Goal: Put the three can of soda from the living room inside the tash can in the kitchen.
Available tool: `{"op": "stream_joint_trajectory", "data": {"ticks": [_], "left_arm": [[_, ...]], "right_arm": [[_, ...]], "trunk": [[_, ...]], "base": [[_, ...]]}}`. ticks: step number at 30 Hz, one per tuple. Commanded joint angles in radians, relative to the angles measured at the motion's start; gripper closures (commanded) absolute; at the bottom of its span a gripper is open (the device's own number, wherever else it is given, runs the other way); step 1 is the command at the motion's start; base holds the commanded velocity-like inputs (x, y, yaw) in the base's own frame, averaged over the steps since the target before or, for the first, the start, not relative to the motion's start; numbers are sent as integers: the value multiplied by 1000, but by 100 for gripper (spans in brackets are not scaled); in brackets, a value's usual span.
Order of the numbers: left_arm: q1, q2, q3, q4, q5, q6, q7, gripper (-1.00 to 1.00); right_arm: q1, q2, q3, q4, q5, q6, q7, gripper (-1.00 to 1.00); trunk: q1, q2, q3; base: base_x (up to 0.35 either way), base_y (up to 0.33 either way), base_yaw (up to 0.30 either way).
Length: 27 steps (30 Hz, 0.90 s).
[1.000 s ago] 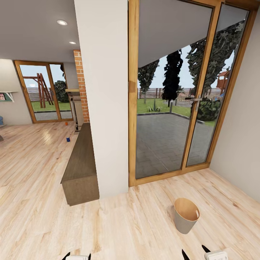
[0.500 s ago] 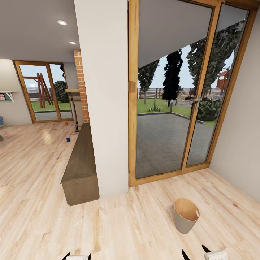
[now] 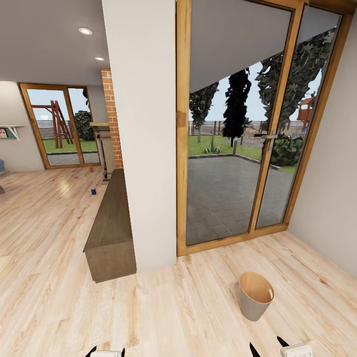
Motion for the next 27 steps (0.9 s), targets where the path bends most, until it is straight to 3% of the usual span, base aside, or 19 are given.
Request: {"op": "stream_joint_trajectory", "data": {"ticks": [1,27], "left_arm": [[0,0,0,0,0,0,0,-100],[0,0,0,0,0,0,0,-100]], "right_arm": [[0,0,0,0,0,0,0,-100],[0,0,0,0,0,0,0,-100]], "trunk": [[0,0,0],[0,0,0]], "base": [[0,0,0],[0,0,0]]}}
